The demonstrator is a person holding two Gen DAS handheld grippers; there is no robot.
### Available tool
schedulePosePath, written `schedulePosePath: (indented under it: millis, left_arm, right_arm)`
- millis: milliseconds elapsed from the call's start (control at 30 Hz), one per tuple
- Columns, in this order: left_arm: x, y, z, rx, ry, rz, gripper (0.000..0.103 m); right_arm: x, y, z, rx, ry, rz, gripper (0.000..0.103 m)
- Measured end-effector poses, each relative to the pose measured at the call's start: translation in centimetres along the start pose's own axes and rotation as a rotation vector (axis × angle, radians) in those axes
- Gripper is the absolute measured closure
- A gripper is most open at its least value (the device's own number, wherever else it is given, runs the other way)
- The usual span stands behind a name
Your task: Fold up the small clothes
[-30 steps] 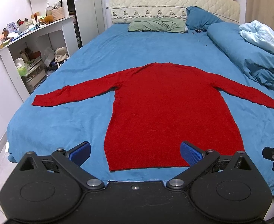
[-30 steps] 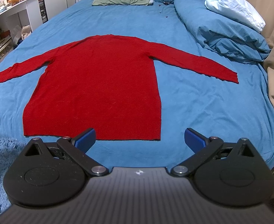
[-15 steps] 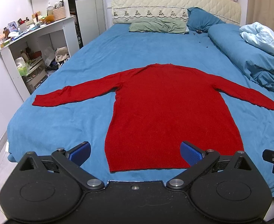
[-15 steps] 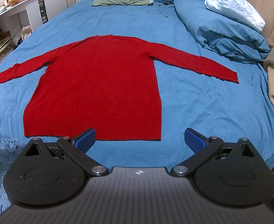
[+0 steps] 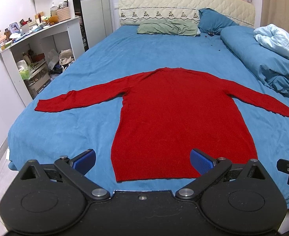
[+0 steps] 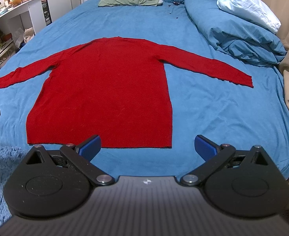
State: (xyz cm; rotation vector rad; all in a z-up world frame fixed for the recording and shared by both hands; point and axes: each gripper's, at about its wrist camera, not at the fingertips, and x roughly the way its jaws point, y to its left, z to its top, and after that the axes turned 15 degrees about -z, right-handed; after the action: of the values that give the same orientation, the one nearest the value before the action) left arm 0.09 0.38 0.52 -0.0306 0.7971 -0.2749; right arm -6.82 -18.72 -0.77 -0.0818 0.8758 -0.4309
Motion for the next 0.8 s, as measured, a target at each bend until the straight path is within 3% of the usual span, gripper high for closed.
schedulePosePath:
  millis: [800]
  left_arm:
    - [-0.27, 0.39, -0.23, -0.018, -0.011, -0.001, 0.000]
  right_arm:
    - [-0.02, 0.28, -0.25, -0.001, -0.004, 0.002, 0.000]
